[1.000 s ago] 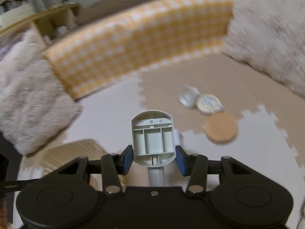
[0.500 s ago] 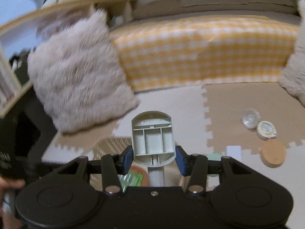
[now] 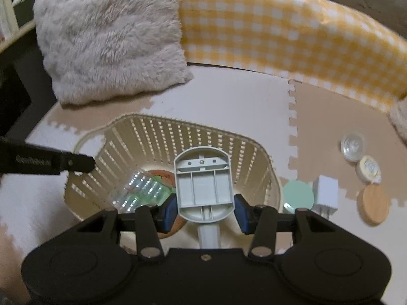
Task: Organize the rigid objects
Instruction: 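Lift the holder with the right tool into the basket and release, then move the right tool to the round wooden coaster and grasp it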
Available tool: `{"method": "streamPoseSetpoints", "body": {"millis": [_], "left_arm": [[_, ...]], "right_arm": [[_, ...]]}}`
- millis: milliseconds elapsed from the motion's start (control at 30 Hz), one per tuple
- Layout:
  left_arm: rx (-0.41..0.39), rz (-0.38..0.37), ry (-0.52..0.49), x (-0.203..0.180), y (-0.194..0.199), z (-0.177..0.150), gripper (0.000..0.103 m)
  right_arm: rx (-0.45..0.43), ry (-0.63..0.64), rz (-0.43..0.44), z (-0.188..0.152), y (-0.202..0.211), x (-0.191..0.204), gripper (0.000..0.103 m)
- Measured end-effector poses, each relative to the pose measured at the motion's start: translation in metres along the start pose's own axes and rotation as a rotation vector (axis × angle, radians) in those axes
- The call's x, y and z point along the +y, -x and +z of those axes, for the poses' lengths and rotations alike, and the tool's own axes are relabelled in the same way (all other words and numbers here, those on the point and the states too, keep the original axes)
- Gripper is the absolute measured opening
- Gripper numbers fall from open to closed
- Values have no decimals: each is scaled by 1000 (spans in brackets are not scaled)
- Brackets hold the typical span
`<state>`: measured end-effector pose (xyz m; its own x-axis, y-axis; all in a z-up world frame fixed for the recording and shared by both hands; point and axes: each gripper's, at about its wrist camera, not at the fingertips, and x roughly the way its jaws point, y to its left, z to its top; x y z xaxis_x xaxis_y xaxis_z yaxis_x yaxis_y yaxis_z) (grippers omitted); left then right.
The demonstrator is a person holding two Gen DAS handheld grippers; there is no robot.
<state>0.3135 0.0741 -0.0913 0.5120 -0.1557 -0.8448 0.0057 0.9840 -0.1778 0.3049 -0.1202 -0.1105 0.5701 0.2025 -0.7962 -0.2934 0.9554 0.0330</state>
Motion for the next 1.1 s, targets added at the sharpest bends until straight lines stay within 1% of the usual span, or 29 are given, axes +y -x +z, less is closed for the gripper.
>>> {"method": "streamPoseSetpoints", "body": {"millis": [200,333,600,767,933,1067,1100], "left_arm": [[1,0,-2,0,0,0,5],[2,0,-3,1,0,0,5],[3,0,-4,1,0,0,5],[3,0,-4,1,0,0,5],[3,0,-3,1,0,0,5],[3,0,-5,0,0,0,5],[3,0,-4,1,0,0,5]], "right_arm": [[8,23,-25,1,-3,6,49],[16,19,-21,1,-1,5,53],[23,17,-26,-1,-1,5,54],[23,8,-21,-1,1,3,54],[23,-21,-3,-2,4,0,58],[-2,-43,11,-1,14,-4,60],[-10,-46,18,0,18,-5,62]]}}
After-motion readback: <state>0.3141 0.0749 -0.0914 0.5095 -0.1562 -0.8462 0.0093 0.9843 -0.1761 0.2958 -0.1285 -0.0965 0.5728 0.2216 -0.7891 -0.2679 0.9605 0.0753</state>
